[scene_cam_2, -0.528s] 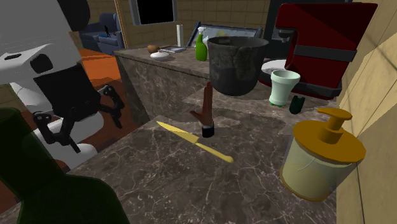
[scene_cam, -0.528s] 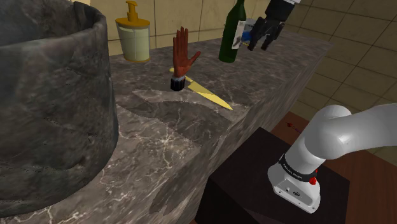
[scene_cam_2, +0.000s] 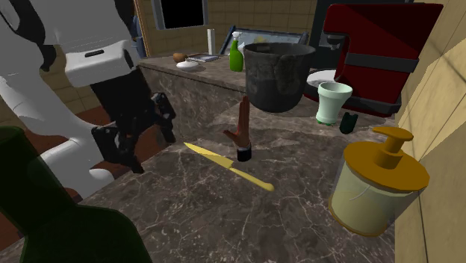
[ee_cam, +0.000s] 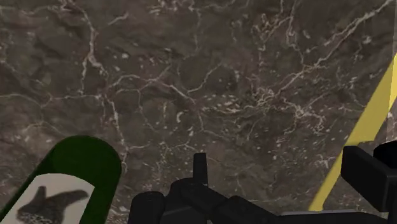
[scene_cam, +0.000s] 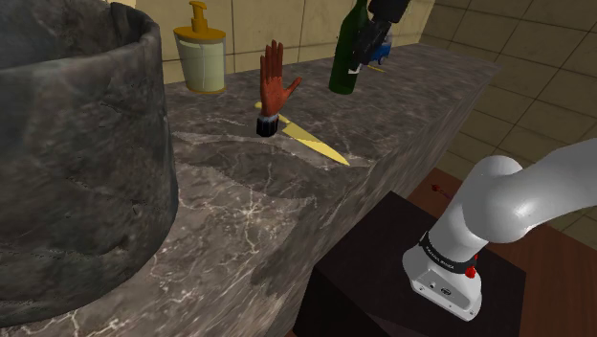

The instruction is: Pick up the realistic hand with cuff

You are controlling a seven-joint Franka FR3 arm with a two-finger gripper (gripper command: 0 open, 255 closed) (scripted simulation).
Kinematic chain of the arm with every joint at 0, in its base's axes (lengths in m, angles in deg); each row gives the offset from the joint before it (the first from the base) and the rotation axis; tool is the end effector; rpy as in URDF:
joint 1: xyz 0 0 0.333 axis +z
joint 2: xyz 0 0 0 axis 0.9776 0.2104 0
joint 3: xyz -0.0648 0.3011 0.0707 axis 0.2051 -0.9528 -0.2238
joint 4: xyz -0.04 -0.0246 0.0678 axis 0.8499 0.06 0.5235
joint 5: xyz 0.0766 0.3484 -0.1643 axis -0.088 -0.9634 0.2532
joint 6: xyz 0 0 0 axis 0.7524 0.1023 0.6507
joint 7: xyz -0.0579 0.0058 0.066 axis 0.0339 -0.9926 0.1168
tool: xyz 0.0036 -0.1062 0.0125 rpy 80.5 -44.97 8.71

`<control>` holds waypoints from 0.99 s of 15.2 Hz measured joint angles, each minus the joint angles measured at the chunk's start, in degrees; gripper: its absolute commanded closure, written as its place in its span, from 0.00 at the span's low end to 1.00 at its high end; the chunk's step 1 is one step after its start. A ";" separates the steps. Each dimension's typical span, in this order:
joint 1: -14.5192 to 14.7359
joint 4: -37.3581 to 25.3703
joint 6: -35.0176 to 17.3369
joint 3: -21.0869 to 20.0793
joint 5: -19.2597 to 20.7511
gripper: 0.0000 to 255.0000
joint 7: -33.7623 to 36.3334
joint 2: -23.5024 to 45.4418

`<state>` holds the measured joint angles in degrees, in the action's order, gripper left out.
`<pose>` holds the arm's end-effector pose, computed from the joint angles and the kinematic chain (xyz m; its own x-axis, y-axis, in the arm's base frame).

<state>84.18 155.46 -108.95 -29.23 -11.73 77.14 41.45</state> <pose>0.3694 0.0168 0.6496 0.9603 0.1965 0.1982 0.2088 -0.9770 -0.0433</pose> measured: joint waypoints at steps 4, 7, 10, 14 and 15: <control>4.62 -5.66 -1.70 -0.36 -0.24 0.00 -9.46 6.51; 7.90 -7.96 -2.63 -1.35 -0.49 0.00 -16.02 9.16; 11.06 -11.36 -3.21 -2.48 -0.75 0.00 -22.53 12.63; 14.97 -13.54 -3.51 -4.10 -0.95 0.00 -31.35 14.59; 15.90 -13.98 -3.62 -4.52 -1.00 0.00 -33.46 15.04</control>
<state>100.08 141.48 -112.58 -33.75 -12.73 43.67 56.50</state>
